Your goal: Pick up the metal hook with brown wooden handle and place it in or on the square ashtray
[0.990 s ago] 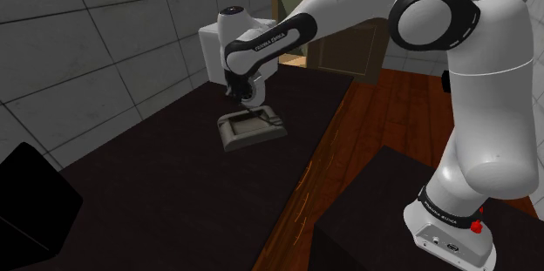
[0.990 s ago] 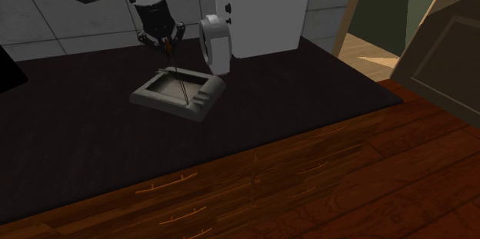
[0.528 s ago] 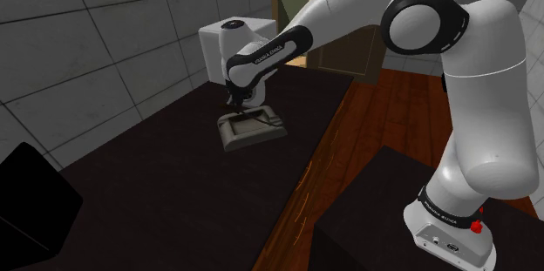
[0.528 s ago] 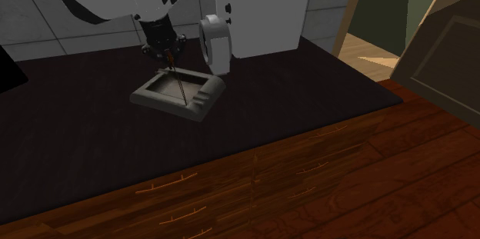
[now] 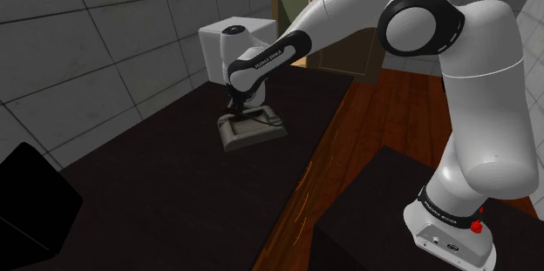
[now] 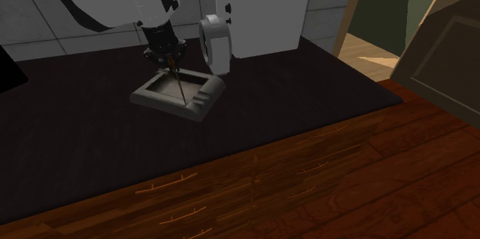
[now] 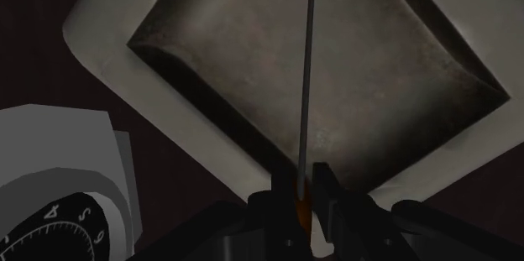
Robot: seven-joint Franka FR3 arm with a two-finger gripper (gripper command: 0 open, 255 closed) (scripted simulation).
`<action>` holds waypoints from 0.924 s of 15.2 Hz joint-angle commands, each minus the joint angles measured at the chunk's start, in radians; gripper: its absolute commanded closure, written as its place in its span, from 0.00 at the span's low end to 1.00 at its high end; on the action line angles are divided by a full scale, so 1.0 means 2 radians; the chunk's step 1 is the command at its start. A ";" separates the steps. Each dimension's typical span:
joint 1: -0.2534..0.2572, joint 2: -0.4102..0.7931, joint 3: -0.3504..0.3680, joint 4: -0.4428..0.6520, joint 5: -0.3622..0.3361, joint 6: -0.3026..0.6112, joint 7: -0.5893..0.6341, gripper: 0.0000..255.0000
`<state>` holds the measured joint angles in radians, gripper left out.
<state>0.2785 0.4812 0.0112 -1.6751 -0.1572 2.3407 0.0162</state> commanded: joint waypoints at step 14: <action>0.002 -0.041 0.003 0.002 0.004 -0.043 -0.002 0.00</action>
<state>0.2832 0.4034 0.0169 -1.6692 -0.1503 2.2573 0.0120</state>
